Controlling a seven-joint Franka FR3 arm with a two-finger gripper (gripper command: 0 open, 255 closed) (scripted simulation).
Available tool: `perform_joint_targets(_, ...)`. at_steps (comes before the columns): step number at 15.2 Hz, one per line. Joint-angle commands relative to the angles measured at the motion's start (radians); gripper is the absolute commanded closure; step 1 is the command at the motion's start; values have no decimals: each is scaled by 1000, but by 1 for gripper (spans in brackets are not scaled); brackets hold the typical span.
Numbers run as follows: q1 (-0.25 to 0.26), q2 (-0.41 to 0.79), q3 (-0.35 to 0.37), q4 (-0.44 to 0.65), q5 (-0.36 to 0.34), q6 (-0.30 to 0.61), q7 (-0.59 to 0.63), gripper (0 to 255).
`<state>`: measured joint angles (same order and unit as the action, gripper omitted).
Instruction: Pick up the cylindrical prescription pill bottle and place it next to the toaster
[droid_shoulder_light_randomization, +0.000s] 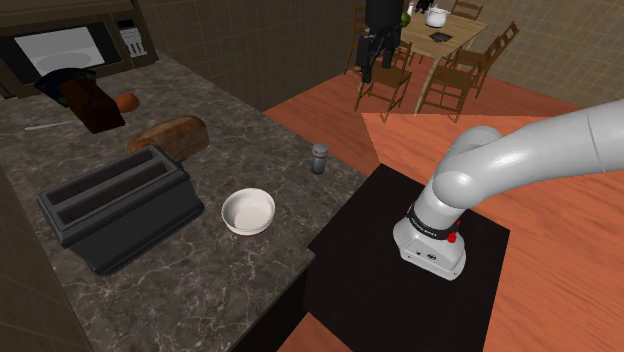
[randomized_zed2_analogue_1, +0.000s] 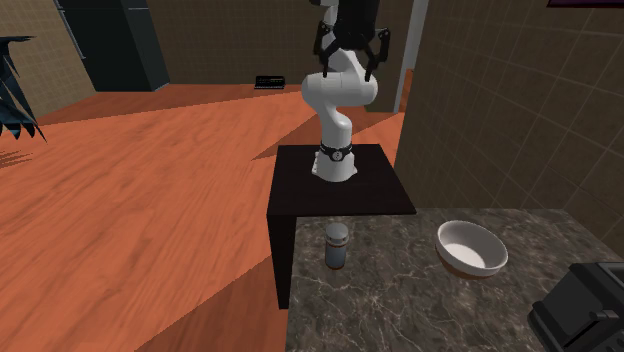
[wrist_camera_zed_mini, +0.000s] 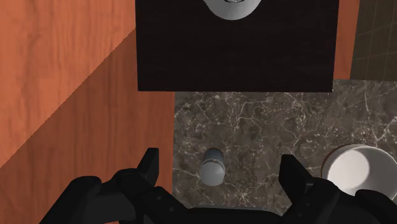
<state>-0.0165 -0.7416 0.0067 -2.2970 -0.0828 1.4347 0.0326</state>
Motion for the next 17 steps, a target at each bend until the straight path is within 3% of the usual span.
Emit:
perform_joint_targets(1, 0, 0, 0, 0, 0, 0, 0, 0)
perform_joint_targets(9, -3, 99, -12, -184, -7, 302, 18, 0)
perform_joint_targets(17, -10, 307, -22, -278, -20, 622, 37, 0)
